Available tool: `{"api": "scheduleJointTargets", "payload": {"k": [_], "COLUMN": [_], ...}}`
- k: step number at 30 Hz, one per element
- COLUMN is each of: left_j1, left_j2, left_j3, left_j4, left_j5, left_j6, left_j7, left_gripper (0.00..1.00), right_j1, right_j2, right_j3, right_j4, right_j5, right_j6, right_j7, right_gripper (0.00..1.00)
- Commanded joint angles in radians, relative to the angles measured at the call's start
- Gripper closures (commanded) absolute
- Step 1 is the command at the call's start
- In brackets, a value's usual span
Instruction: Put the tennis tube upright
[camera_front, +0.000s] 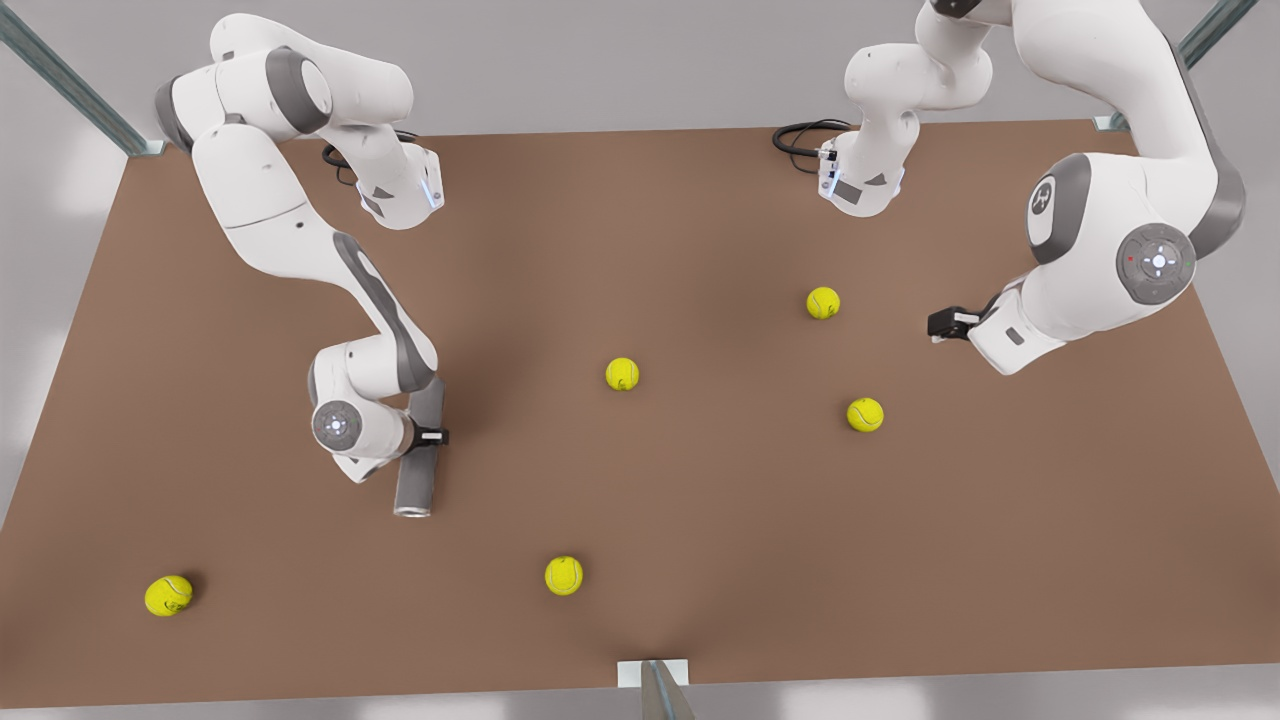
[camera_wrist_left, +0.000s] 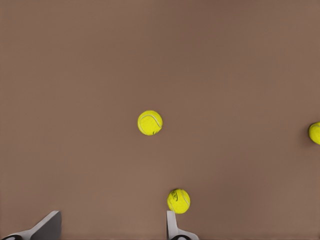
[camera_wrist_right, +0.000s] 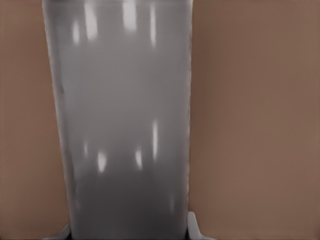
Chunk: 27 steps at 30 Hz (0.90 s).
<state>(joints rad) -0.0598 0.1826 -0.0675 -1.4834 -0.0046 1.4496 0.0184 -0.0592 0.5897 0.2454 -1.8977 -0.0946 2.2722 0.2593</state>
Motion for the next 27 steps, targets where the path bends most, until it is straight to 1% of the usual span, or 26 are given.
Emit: {"api": "scheduleJointTargets", "payload": {"k": [1,4,6,9,11,14,18,22,24,27], "left_j1": [0.000,0.000,0.000,0.000,0.000,0.000,0.000,0.000,0.000,0.000], "left_j2": [0.000,0.000,0.000,0.000,0.000,0.001,0.005,0.005,0.005,0.006], "left_j3": [0.000,0.000,0.000,0.000,0.000,0.000,0.000,0.000,0.000,0.000], "left_j4": [0.000,0.000,0.000,0.000,0.000,0.000,0.002,0.000,0.000,0.000], "left_j5": [0.000,0.000,0.000,0.000,0.000,0.000,0.000,0.000,0.000,0.000], "left_j6": [0.000,0.000,0.000,-0.002,-0.002,-0.002,-0.002,-0.002,-0.002,-0.002], "left_j7": [0.000,0.000,0.000,0.000,0.000,0.000,0.000,0.000,0.000,0.000], "left_gripper": [0.00,0.00,0.00,0.00,0.00,0.00,0.00,0.00,0.00,0.00], "right_j1": [0.001,0.012,0.025,0.108,0.148,0.185,0.233,0.257,0.289,0.318], "right_j2": [-0.001,-0.011,-0.017,-0.016,-0.016,-0.016,-0.014,-0.004,0.015,0.048], "right_j3": [0.000,0.005,0.015,0.014,0.015,0.015,0.014,0.014,0.014,0.011], "right_j4": [0.000,0.009,0.074,0.183,0.207,0.226,0.252,0.302,0.324,0.364], "right_j5": [-0.007,-0.008,-0.013,-0.014,-0.073,-0.074,-0.077,-0.100,-0.102,-0.103], "right_j6": [-0.002,-0.003,-0.055,-0.094,-0.094,-0.094,-0.092,-0.089,-0.074,-0.074], "right_j7": [0.005,-0.006,-0.014,-0.040,-0.054,-0.089,-0.204,-0.383,-0.437,-0.597], "right_gripper": [0.31,0.31,0.31,0.31,0.31,0.31,0.31,0.31,0.31,0.31]}}
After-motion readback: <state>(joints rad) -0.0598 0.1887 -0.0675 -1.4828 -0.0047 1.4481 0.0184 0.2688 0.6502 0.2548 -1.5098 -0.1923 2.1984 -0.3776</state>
